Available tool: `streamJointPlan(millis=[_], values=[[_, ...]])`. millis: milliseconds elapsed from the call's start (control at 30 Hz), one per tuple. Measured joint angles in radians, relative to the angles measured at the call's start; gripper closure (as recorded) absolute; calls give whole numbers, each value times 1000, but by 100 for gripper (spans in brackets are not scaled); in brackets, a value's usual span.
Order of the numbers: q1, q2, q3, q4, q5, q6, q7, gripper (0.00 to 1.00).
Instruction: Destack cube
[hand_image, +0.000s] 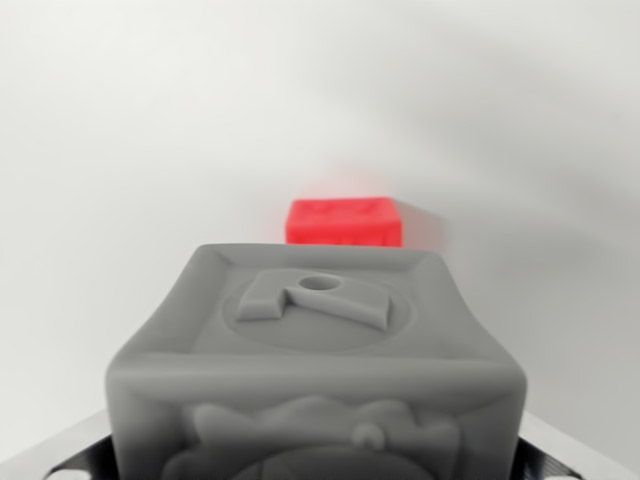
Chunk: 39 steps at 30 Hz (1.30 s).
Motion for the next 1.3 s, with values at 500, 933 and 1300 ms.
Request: streamJointPlan(millis=[500, 933, 1300], values=[[30, 74, 10, 46, 0, 27, 83, 100], [62, 141, 11, 93, 0, 47, 156, 100], [87, 193, 11, 134, 0, 60, 212, 100]])
